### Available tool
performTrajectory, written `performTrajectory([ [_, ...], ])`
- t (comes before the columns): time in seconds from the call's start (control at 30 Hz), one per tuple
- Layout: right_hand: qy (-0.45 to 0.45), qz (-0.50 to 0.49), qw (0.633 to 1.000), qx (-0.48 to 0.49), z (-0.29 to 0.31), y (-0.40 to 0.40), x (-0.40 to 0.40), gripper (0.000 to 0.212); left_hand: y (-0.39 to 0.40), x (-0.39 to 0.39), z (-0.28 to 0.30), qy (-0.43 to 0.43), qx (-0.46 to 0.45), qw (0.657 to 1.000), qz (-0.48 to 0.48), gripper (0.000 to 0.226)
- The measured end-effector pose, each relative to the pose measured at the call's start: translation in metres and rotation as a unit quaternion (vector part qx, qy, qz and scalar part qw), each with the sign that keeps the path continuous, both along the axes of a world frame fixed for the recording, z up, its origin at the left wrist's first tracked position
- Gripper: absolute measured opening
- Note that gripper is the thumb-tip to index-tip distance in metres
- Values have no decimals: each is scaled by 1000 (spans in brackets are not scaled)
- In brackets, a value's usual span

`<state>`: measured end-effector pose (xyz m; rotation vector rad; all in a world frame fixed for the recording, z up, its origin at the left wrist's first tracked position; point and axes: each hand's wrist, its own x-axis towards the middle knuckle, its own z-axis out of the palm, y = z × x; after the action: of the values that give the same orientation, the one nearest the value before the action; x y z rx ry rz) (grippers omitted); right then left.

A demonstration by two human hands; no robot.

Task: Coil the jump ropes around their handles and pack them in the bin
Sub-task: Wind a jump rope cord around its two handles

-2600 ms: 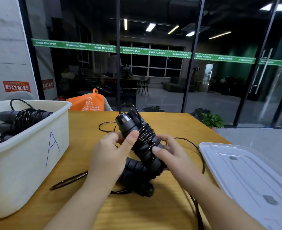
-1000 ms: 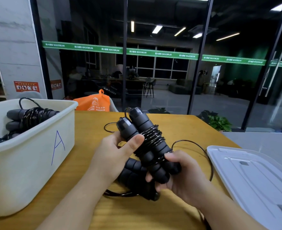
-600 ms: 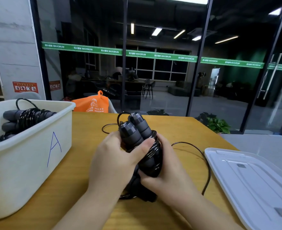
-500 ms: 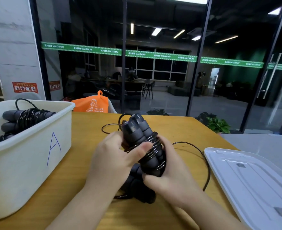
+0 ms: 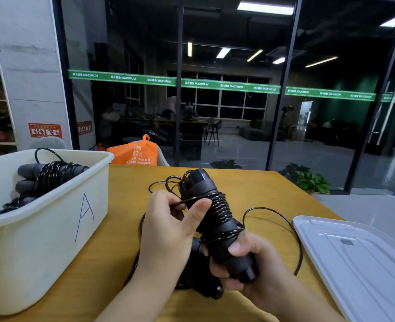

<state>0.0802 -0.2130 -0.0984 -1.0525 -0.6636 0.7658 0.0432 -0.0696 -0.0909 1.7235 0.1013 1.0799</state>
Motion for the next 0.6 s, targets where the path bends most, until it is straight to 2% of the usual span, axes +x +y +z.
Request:
performTrajectory([
  [0.1,-2,10,1000,-18,1,-2,1,73,0,-3,4,40,-34,998,-34,104],
  [0.17,-7,24,1000,-17,2,-4,2,69,1,-1,3,47,-81,986,-141,110],
  [0.23,-17,31,999,-8,2,-3,2,61,0,0,0,48,-121,965,-227,99],
  [0.37,-109,-32,993,-37,2,-1,1,54,-3,-1,4,35,-145,968,-204,72],
  [0.43,-231,-142,959,-88,2,-3,0,67,-3,-2,9,27,-153,975,-156,61],
  [0.5,-356,-253,894,-99,6,-7,0,79,-2,-3,12,46,-135,984,-109,49],
  [0.6,-506,-298,803,-100,11,-10,-1,75,-5,-8,15,84,-93,988,-86,42],
])
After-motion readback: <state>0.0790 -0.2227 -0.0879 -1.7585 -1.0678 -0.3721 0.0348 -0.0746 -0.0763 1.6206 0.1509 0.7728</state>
